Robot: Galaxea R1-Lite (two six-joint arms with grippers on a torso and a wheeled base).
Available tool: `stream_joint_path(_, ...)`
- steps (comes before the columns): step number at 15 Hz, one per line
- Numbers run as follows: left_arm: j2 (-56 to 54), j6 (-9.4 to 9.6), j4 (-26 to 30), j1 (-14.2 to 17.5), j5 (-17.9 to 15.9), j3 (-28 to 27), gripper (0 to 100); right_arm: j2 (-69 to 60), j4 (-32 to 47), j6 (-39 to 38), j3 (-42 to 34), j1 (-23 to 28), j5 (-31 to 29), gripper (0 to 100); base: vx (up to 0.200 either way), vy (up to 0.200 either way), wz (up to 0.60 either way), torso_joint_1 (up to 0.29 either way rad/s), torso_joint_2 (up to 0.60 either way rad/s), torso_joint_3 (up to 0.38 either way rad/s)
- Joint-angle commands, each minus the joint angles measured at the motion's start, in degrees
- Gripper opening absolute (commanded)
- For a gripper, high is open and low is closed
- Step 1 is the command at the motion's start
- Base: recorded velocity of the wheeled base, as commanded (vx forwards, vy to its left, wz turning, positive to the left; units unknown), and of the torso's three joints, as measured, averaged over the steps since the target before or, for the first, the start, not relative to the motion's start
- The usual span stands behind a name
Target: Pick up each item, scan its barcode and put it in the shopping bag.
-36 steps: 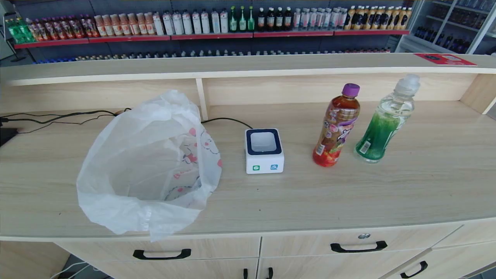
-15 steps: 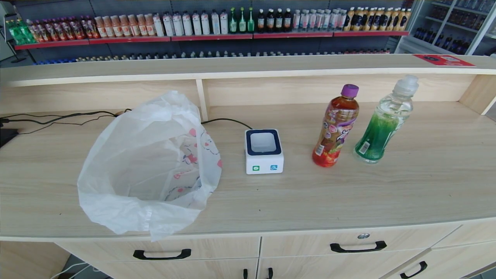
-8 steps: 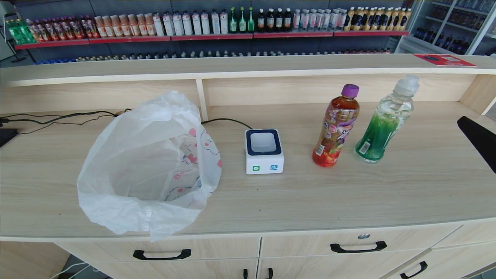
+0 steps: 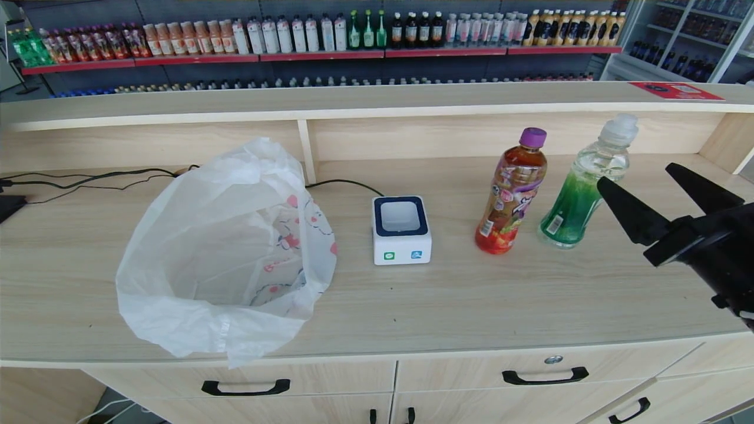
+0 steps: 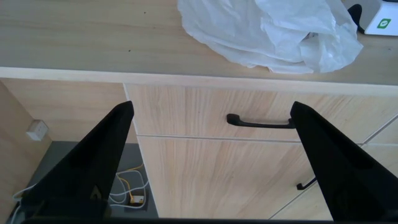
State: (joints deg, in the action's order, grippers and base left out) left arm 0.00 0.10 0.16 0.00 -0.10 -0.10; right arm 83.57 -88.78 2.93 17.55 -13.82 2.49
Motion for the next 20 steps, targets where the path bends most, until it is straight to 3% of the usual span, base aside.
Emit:
stream_joint_path(1,0.00,-0.01,0.02,0.00,0.01,0.01,100,1.78,-0.07,0.24,2.13,-4.90,-1.43,100,0.000,0.000,0.00,0.000,0.00,0.000)
stream_joint_path(9,0.00,-0.01,0.02,0.00,0.01,0.01,100,5.29,0.28,3.93,2.84,-21.86,-4.86,100,0.000,0.000,0.00,0.000,0.00,0.000)
stream_joint_path(13,0.00,-0.01,0.02,0.00,0.01,0.01,100,9.42,0.28,3.23,7.14,-23.00,-7.06,100,0.000,0.000,0.00,0.000,0.00,0.000)
stream_joint_path(16,0.00,-0.01,0.02,0.00,0.01,0.01,100,10.04,0.28,2.96,7.49,-24.41,-13.82,100,0.000,0.000,0.00,0.000,0.00,0.000)
stream_joint_path(18,0.00,-0.01,0.02,0.00,0.01,0.01,100,11.36,1.25,-0.64,7.76,-24.76,-22.26,100,0.000,0.000,0.00,0.000,0.00,0.000)
stream_joint_path(20,0.00,-0.01,-0.07,0.00,0.01,0.01,100,11.88,3.00,-2.84,7.76,-24.23,-24.81,100,0.000,0.000,0.00,0.000,0.00,0.000)
